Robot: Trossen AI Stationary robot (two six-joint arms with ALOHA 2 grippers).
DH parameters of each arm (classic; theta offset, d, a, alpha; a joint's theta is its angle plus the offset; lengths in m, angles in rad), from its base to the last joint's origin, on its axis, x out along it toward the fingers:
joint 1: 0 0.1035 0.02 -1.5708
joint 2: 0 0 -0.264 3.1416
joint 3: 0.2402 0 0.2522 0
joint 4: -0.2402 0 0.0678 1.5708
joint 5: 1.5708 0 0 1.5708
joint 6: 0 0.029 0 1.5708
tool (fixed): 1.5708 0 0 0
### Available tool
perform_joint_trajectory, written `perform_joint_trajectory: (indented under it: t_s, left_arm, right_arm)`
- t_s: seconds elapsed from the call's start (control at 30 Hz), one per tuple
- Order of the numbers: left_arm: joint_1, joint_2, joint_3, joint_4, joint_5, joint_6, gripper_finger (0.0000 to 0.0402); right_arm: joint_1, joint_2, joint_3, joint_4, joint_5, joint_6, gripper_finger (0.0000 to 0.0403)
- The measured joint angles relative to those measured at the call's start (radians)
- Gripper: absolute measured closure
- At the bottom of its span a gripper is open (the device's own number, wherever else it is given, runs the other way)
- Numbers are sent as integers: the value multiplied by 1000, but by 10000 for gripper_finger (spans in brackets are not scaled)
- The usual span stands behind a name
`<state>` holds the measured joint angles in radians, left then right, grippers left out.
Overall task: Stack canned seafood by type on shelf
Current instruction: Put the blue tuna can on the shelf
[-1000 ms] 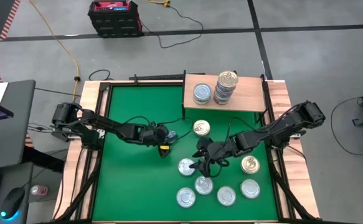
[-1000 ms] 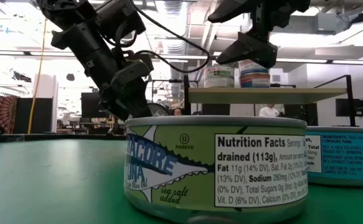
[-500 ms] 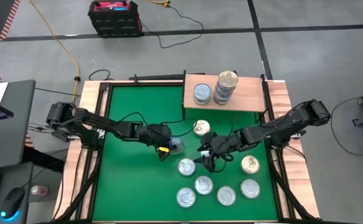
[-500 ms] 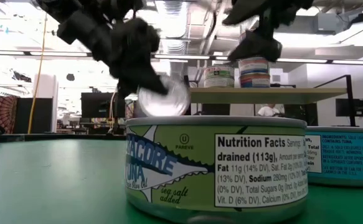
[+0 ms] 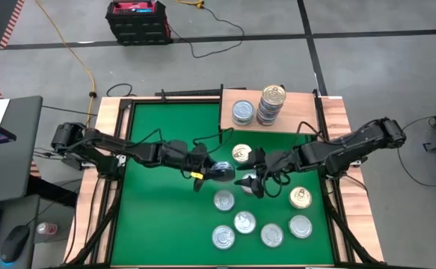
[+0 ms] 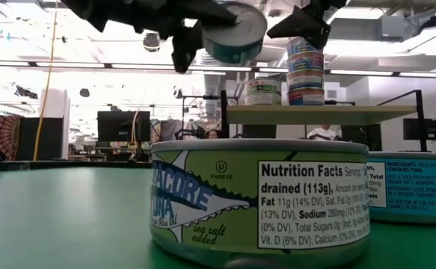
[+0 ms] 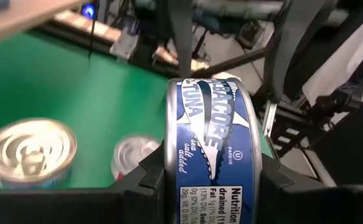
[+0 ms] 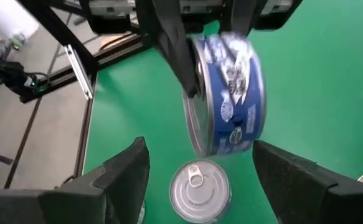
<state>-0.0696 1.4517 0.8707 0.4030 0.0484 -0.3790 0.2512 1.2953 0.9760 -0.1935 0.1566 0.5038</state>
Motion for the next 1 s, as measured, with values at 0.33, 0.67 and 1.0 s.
perform_joint_trajectory:
  t_s: [0.33, 0.67, 1.0]
  left_arm:
    - [-1, -1, 80, 11, 18, 61, 272]
    - [-17, -1, 84, 16, 26, 63, 272]
    - [-27, -1, 84, 12, 30, 61, 272]
  right_arm:
    - [-2, 0, -1, 42, 1, -16, 96]
    - [-29, 0, -1, 177, 31, -57, 104]
    - [-31, 0, -1, 206, 22, -68, 212]
